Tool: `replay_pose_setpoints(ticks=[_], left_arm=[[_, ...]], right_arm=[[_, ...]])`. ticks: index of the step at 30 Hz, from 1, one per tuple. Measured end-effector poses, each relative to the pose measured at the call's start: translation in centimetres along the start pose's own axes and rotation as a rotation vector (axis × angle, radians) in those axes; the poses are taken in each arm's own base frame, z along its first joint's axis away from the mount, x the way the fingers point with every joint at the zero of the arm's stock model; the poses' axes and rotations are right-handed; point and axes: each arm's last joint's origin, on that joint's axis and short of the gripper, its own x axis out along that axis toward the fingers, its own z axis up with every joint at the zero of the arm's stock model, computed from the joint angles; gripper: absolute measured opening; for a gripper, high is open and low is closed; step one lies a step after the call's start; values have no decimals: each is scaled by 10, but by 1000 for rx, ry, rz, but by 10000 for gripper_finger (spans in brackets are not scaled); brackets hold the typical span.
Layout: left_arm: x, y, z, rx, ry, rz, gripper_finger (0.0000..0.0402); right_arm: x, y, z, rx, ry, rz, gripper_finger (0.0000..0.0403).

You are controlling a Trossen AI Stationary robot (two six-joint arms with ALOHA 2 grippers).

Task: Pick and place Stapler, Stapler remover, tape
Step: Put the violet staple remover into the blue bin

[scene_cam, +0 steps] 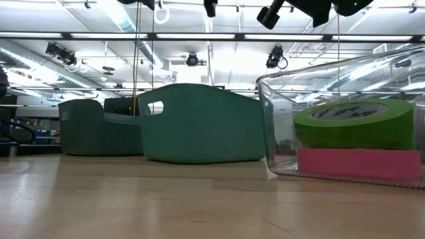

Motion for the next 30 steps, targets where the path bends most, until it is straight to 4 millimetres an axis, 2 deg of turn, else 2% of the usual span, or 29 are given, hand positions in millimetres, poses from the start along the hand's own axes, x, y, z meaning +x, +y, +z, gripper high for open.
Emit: replay_pose_setpoints(ticks=[6, 11, 16, 30], left_arm=[[12, 8, 8, -15, 16, -74, 249], [13, 11, 2, -43, 98, -61, 249], [14, 6, 0, -23, 108, -92, 247], [14, 6, 0, 7, 105, -95, 171]], right_arm=[[0, 1, 0, -9, -3, 4, 1], [0, 2, 2, -30, -10, 12, 1], [0, 2, 2, -33, -10, 15, 1], [0, 2, 2, -35, -5, 20, 1]])
